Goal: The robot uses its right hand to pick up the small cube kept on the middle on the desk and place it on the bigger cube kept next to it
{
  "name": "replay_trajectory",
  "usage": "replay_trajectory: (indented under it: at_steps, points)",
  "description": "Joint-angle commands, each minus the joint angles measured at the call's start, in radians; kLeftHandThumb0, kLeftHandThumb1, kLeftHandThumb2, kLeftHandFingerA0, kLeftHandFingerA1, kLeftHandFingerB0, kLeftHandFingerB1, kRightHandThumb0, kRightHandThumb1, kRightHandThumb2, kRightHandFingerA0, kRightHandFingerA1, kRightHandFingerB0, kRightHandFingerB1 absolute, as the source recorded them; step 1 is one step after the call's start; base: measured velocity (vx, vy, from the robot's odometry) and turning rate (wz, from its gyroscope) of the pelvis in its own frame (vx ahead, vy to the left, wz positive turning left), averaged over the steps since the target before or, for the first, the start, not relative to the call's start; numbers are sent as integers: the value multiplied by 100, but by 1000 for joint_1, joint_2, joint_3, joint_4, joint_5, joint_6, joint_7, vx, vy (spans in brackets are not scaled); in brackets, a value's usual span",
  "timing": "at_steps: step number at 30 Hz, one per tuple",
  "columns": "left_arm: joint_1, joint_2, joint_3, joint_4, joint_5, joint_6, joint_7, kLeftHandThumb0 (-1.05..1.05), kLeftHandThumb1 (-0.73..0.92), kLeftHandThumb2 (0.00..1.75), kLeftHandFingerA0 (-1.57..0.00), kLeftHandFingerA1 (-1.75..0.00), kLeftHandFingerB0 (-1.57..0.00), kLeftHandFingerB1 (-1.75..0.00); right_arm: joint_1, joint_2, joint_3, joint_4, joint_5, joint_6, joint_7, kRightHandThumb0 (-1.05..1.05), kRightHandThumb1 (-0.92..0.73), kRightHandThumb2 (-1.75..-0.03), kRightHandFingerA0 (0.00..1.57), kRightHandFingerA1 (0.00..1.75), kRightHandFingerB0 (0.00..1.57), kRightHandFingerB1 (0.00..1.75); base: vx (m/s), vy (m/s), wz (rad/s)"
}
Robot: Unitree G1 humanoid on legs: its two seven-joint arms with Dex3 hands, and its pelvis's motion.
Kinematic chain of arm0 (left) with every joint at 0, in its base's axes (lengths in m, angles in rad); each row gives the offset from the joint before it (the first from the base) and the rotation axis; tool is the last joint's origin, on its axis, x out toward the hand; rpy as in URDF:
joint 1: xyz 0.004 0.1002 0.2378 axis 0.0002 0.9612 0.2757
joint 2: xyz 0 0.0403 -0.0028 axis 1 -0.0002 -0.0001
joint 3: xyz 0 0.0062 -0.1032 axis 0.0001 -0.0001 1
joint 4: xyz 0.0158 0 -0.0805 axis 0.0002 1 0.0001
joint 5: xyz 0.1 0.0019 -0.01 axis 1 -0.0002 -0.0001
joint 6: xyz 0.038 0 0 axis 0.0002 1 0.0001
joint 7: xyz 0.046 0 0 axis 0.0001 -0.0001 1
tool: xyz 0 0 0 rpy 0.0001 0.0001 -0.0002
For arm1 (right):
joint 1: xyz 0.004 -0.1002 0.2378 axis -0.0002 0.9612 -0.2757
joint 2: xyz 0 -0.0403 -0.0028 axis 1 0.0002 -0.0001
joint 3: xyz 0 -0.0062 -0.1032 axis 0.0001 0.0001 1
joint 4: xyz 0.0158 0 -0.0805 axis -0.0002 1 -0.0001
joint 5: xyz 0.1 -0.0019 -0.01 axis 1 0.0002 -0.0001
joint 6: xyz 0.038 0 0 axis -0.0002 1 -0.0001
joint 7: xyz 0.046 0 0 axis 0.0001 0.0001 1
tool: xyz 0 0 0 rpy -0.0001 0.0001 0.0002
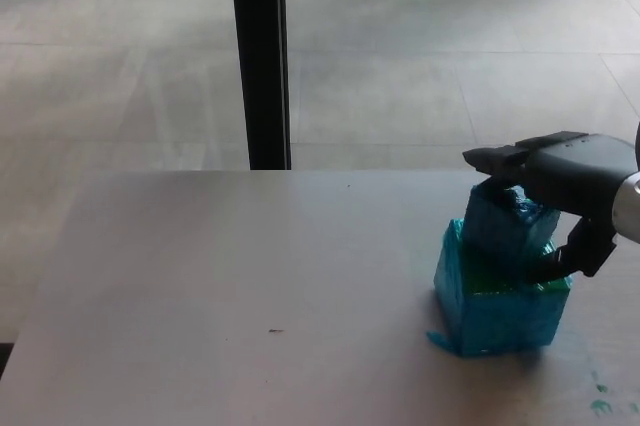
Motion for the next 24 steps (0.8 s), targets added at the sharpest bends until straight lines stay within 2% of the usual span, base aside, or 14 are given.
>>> replay_trajectory:
  at_steps: [1,2,3,4,5,7,8,11,12,17,18,19,20,24]
  points:
    - [3,15,-3,10,11,-12,4,-71,57,103,-41,-63,-52,-61,1,-24,-4,-13,-3,27,53,-84,-42,-73,0,0,0,1,0,0,0]
    - [1,15,-4,12,13,-8,6,-71,57,103,-41,-63,-52,-61,2,-24,-6,-19,-2,29,56,-84,-42,-73,0,0,0,1,0,0,0]
    - [7,10,0,11,8,-9,4,-72,70,61,-48,-60,-56,-50,1,-22,-8,-26,7,34,72,-84,-42,-72,0,0,0,1,0,0,0]
    - [6,10,-1,12,8,-8,7,-72,70,61,-44,-59,-53,-48,1,-22,-11,-33,11,39,79,-84,-43,-73,0,0,0,1,0,0,0]
    - [1,6,12,14,-6,14,15,-71,56,101,-44,-64,-51,-59,2,-20,-17,-42,21,41,86,-84,-43,-73,0,0,0,1,0,0,0]
    - [16,4,12,3,-6,-5,0,-70,57,102,-44,-66,-48,-59,8,-17,-23,-60,30,41,90,-84,-42,-72,0,0,0,1,0,0,0]
    - [15,5,3,3,6,-3,13,-72,71,62,-42,-60,-51,-46,9,-16,-25,-67,30,38,84,-85,-41,-73,0,0,0,0,0,0,0]
    - [11,0,13,12,-3,-1,17,-71,70,61,-49,-62,-57,-50,13,-12,-36,-92,37,45,85,-87,-50,-86,0,14,0,0,0,0,0]
    - [12,0,9,13,3,-4,23,-75,69,62,-35,-59,-50,-47,9,-13,-41,-110,41,52,98,-88,-42,-75,0,0,0,0,0,0,0]
    - [16,1,11,16,0,-7,13,-72,70,61,-43,-59,-52,-47,-12,-25,-79,-175,72,68,150,-86,-52,-57,0,0,0,0,0,0,0]
    - [17,5,12,7,-2,2,10,-70,58,102,-45,-67,-47,-59,-32,-39,-100,-194,86,83,179,-86,-46,-71,0,0,0,0,0,0,0]
    - [20,4,17,3,-8,5,12,-69,57,102,-47,-68,-52,-62,-44,-50,-118,-204,100,91,198,-85,-52,-57,0,0,0,0,0,0,0]
    - [25,5,13,0,-2,1,17,-73,71,63,-48,-65,-58,-56,-47,-55,-129,-208,111,92,206,-89,-42,-74,0,0,0,0,0,0,0]
    - [30,7,8,-2,3,-1,14,-70,71,62,-45,-58,-50,-44,-57,-103,-183,-233,141,103,246,-86,-53,-57,0,0,0,0,0,0,0]
